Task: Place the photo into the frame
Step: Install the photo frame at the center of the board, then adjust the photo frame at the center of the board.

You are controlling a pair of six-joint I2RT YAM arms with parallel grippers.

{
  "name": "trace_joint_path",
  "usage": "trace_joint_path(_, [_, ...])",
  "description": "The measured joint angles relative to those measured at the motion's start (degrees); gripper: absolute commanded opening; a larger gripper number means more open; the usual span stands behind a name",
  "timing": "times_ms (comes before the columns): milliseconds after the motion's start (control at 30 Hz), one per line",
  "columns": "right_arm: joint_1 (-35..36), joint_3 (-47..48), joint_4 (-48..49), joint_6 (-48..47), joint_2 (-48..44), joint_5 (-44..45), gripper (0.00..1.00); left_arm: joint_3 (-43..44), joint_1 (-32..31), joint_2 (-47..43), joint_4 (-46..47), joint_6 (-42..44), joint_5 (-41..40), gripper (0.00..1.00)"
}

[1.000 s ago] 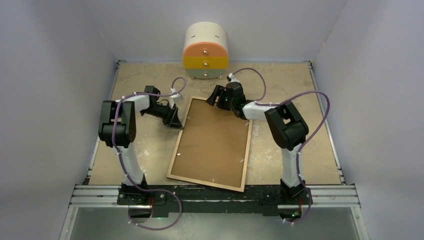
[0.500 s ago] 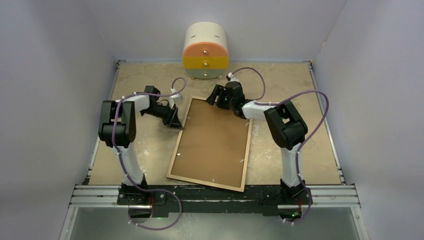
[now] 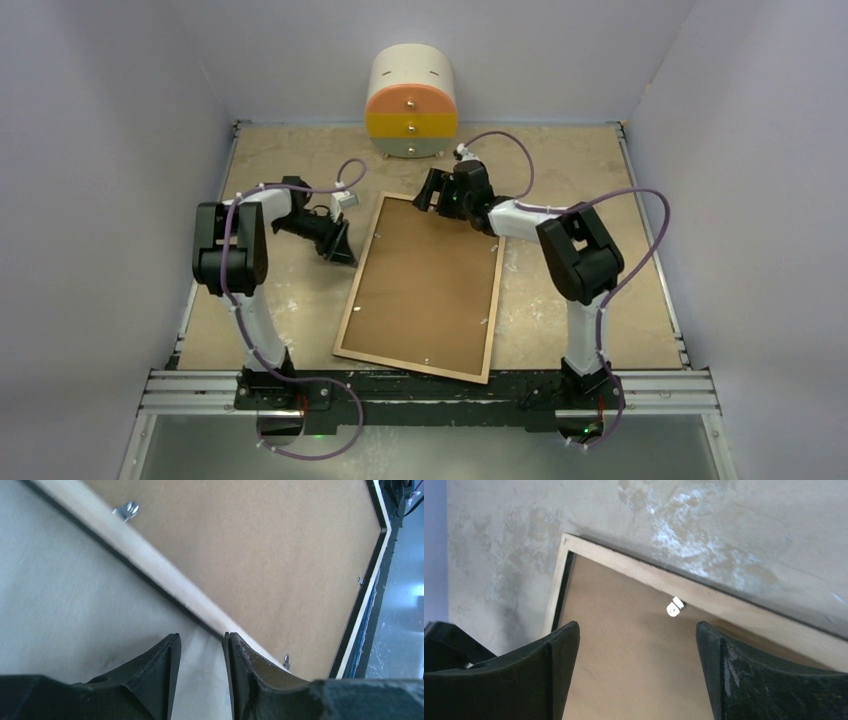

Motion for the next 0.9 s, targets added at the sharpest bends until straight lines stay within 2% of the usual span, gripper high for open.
trace_joint_path(133, [-0.4,-4.3,-5.9,-1.1,-7.9,2.5,0.97,0.3,4.3,-1.2,-4.9,3.7,-1.6,0.42])
trace_joint_path(233, [-0.7,-8.3,-10.8,-1.2,-16.7,5.7,0.99,-1.7,6.2,-3.8,-4.8,4.9,-3.6,0.42])
trace_joint_path(500, [-2.4,-24.7,-20.6,0.9,-40.1,14.2,0.99,-12.9,4.1,-10.6,0.1,4.5,-8.0,0.40])
trace_joint_path(700, [-4.3,-37.2,-22.3,3.4,-42.1,14.1,0.99,-16.7,-0.5,-15.6,4.0,3.5,-11.8,0.39])
trace_joint_path(900, [-6.6,-38.2,-15.6,5.0,-37.8,7.6,0.99,-18.7,-5.5,-18.5,7.4,1.1,-16.4,0.35])
